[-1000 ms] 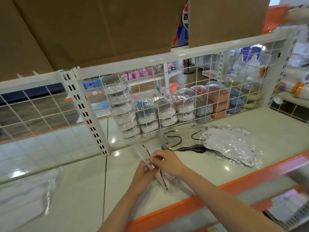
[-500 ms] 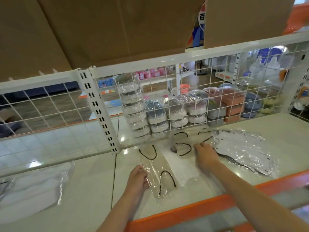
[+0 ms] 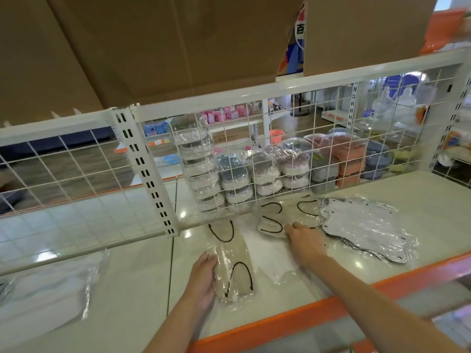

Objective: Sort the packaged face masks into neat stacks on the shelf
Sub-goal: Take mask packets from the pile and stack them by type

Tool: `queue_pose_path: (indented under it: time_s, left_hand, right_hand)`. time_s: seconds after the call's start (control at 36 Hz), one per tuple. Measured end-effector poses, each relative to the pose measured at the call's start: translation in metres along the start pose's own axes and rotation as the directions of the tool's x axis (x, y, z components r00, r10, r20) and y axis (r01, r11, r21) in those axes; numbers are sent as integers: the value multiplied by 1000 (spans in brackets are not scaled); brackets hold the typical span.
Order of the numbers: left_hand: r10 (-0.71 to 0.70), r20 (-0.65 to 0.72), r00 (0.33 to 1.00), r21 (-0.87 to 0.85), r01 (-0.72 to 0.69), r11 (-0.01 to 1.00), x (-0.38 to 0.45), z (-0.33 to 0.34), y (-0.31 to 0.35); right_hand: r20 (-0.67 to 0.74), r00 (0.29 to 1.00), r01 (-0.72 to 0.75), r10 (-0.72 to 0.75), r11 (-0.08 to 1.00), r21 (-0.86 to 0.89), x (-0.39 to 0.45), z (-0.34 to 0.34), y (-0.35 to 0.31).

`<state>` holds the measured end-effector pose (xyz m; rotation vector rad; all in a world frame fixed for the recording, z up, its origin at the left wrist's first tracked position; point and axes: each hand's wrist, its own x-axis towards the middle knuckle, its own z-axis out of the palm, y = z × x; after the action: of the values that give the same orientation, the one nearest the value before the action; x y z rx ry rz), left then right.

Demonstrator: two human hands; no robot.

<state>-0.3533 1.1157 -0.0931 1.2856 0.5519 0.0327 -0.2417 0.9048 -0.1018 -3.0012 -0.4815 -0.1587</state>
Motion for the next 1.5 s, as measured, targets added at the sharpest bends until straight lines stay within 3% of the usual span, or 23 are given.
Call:
queue_pose_path:
  time_s: [0.17, 0.25, 0.39, 0.47, 0.58, 0.67, 0.81, 0.92, 1.03, 1.14, 1.25, 1.36, 1.44, 1.5]
  left_hand:
    - [-27, 9, 1000, -84, 28, 996, 2, -5, 1]
    - [-61, 15, 998, -163, 63, 985, 3, -6, 2]
    - [-152, 57, 987, -323, 162, 932, 2, -5, 5]
    - [-144, 85, 986, -330, 164, 930, 0, -3, 5]
    - [-77, 97, 992, -169, 93, 981, -4, 0, 3]
    - [-28, 61, 998, -106, 35, 994, -5, 0, 2]
    - [20, 56, 998, -166, -11, 986, -2, -5, 5]
    - [52, 47, 998, -195, -42, 980, 1, -9, 6]
    - [72, 82, 994, -306, -44, 951, 1, -9, 10]
    - [35, 47, 998, -398, -14, 917, 6, -10, 11]
    - [-19, 48, 999, -507, 41, 861, 7, -6, 12]
    - [-37, 71, 997, -467, 66, 882, 10, -9, 12]
    - [-60, 28, 998, -467, 66, 882, 3, -2, 18]
    - [-90, -10, 996, -539, 70, 839, -14, 5, 28]
  right_hand:
    - [-135, 991, 48, 13, 900, 433, -6, -4, -18]
    - [-76, 997, 70, -25, 729, 681, -10, -7, -28]
    - [53, 993, -3, -102, 443, 896, -22, -13, -45]
    - [36, 996, 5, -86, 432, 902, -27, -13, -52]
    - [12, 999, 5, -34, 453, 892, -29, -7, -60]
    - [70, 997, -70, 13, 356, 932, -29, -2, -63]
    - [191, 981, -184, -40, 141, 973, -32, -2, -61]
    - [172, 981, -156, -93, 157, 975, -35, -7, -58]
    - [145, 989, -141, -9, 178, 974, -31, -7, -54]
    - [245, 966, -245, 79, -9, 969, -27, -8, -53]
    - [326, 945, -324, -15, -157, 933, -32, -11, -56]
    - [340, 932, -353, -122, -107, 929, -39, -6, -57]
    - [362, 929, -369, -77, -126, 921, -38, -8, -60]
    - [345, 939, -345, -17, -81, 935, -35, -10, -59]
